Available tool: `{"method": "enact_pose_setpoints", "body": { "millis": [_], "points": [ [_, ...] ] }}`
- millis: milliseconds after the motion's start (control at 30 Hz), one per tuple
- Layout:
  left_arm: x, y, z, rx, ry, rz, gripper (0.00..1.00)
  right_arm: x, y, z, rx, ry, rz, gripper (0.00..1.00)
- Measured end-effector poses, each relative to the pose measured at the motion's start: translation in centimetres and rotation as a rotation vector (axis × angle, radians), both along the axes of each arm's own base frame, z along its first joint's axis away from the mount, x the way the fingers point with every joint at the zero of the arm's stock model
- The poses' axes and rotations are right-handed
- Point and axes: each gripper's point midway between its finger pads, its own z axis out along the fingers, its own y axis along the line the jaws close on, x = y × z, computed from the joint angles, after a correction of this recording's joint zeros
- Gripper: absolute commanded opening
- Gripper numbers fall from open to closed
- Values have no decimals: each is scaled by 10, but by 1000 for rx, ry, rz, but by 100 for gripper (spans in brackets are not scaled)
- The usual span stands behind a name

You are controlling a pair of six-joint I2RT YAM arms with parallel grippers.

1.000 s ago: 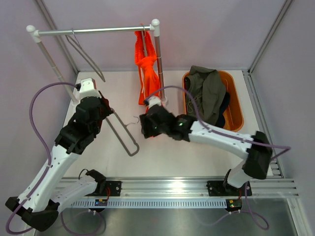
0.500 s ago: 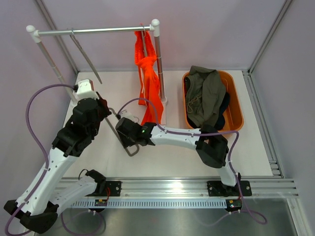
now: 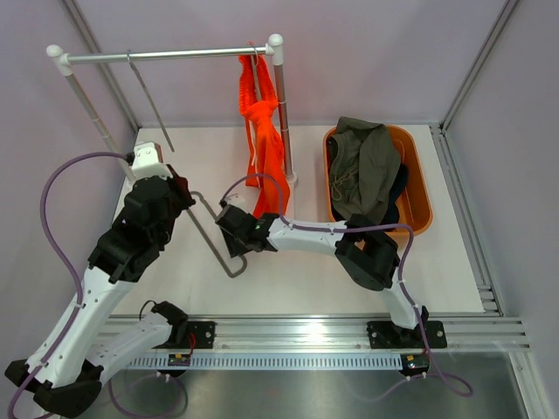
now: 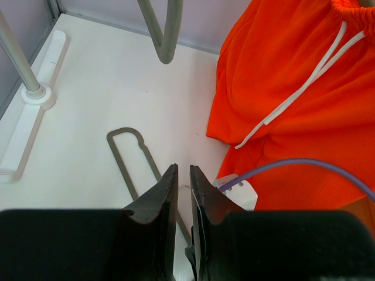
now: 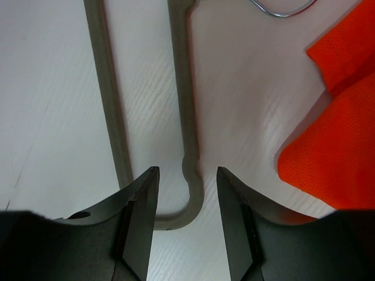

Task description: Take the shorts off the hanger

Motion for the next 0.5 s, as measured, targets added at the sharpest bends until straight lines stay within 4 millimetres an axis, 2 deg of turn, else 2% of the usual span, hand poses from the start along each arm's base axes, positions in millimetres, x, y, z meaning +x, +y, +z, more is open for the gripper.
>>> {"method": "enact_pose_setpoints", "body": {
  "millis": [233,300,367,467,500],
  "points": [
    [0,0,0,0,0,-1,17,0,-1,-28,-39,23,5,53],
    [0,0,0,-1,0,-2,17,1,4,-24,-23,21,11,51],
    [0,0,0,-1,0,-2,17,2,6,-24,-21,21,13,48],
    [0,-1,-4,3,8,-3,17,4,8,-27,-24,17,18,36],
    [0,-1,-6,5,12,-4,17,4,10,-26,-22,16,19,30]
  ]
}}
